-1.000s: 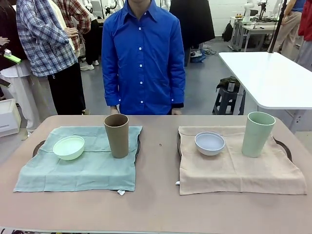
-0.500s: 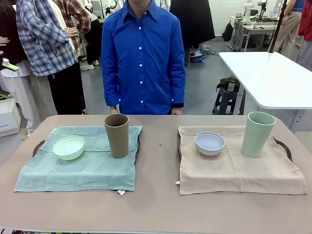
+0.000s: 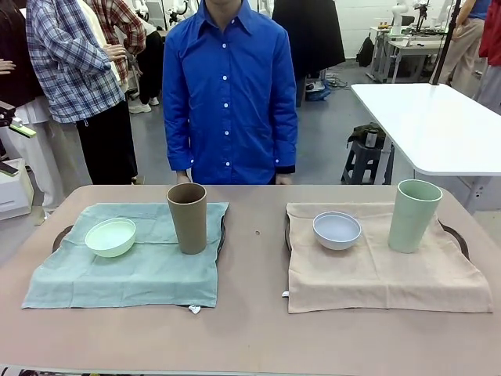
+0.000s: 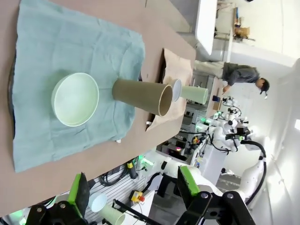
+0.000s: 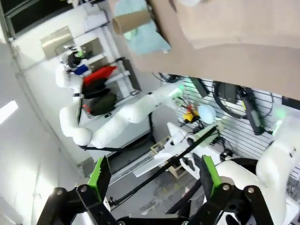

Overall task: Set up a tray with a mat and arrange the tableware.
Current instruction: Place the Picnic Bowl and Reusable plastic cup back onto the Handle tray in front of the human's position.

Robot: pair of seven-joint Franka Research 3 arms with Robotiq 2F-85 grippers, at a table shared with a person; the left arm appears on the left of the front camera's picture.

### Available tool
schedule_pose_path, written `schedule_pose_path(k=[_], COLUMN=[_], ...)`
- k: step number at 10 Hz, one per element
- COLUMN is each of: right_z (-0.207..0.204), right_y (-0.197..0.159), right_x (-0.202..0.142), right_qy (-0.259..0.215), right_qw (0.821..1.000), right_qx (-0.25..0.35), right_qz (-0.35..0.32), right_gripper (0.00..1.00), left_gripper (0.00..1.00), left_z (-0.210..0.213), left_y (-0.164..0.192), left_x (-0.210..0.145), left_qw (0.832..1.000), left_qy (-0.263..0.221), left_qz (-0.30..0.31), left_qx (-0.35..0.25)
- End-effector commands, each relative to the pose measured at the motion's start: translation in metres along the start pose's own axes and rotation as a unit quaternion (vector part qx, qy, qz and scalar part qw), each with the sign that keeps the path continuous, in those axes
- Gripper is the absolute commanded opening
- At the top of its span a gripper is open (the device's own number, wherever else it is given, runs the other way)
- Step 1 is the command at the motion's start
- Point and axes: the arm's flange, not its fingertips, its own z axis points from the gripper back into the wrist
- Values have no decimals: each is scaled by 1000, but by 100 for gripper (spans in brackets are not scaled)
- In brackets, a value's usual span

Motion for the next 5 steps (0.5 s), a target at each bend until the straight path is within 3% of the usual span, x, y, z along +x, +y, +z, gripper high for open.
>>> schedule_pose_path(k=[1, 2, 3, 5], right_z=[-3, -8, -2, -2], right_y=[7, 8, 3, 3], right_x=[2, 5, 2, 2], right_qy=[-20, -27, -5, -5], right_qw=[999, 997, 1000, 1000], right_qx=[-38, -56, -17, -17], right_qz=[2, 34, 0, 0], right_gripper=[100, 100, 100, 100], left_gripper=[100, 100, 100, 100], left_z=[-1, -1, -3, -3], left_y=[-6, -11, -2, -2], left_x=[-9, -15, -1, -1], left_qw=[999, 997, 1000, 1000], left_qy=[15, 25, 7, 7], left_qz=[-19, -36, -5, -5], left_qx=[32, 59, 13, 13])
